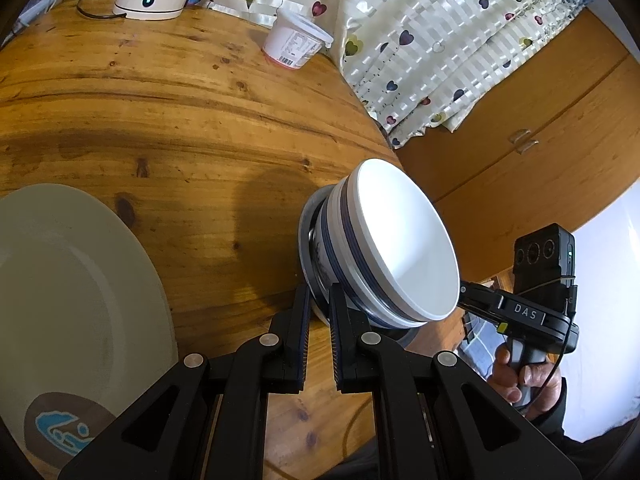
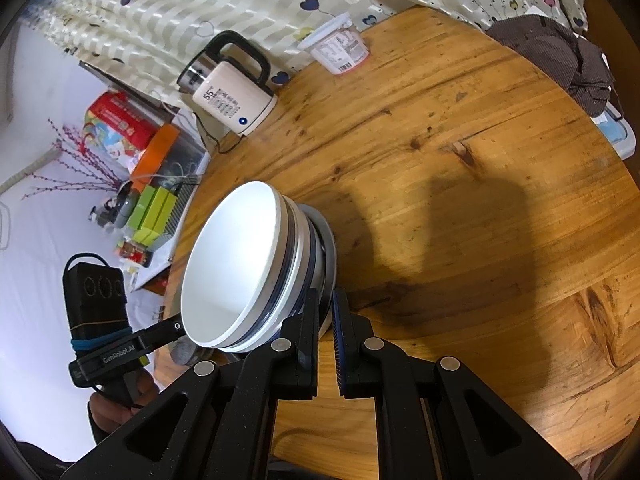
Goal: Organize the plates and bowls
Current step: 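Carry the bowl stack with both grippers over the beige plate stack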
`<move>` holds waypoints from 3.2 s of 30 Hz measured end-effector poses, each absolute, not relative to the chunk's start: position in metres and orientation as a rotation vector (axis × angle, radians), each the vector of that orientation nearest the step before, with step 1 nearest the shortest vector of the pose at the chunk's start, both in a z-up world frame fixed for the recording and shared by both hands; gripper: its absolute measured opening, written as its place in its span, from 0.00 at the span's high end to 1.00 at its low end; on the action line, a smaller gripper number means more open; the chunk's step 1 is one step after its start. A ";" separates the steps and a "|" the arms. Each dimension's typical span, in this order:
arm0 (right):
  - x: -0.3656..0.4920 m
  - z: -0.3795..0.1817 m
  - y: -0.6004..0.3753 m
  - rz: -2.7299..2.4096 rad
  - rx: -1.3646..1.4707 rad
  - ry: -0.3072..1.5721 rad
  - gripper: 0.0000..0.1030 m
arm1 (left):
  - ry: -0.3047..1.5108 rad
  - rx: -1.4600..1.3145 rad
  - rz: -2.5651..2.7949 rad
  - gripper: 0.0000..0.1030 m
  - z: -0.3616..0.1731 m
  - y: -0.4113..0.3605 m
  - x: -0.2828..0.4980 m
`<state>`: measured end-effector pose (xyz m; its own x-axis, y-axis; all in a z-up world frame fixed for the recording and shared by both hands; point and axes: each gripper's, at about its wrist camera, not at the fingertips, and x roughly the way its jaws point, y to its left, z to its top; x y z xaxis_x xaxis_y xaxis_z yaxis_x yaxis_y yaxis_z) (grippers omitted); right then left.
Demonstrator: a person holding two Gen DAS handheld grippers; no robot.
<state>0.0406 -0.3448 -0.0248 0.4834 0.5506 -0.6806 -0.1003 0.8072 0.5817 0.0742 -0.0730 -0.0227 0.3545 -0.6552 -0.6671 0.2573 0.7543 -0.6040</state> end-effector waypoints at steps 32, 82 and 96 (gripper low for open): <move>0.061 0.004 -0.287 0.521 0.437 0.991 0.93 | 0.980 -0.475 -0.504 0.92 0.006 -0.022 0.060; 0.087 -0.014 -0.147 0.711 0.303 1.112 0.93 | 0.951 -0.581 -0.243 0.92 -0.011 0.095 0.013; 0.088 -0.021 -0.138 0.720 0.295 1.136 0.93 | 0.961 -0.585 -0.219 0.92 -0.013 0.101 0.010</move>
<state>0.0880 -0.1380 -0.0208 0.2297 0.6561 -0.7189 -0.3707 0.7419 0.5587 0.0099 0.1009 -0.0135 0.5651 -0.4262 -0.7064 -0.0773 0.8251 -0.5597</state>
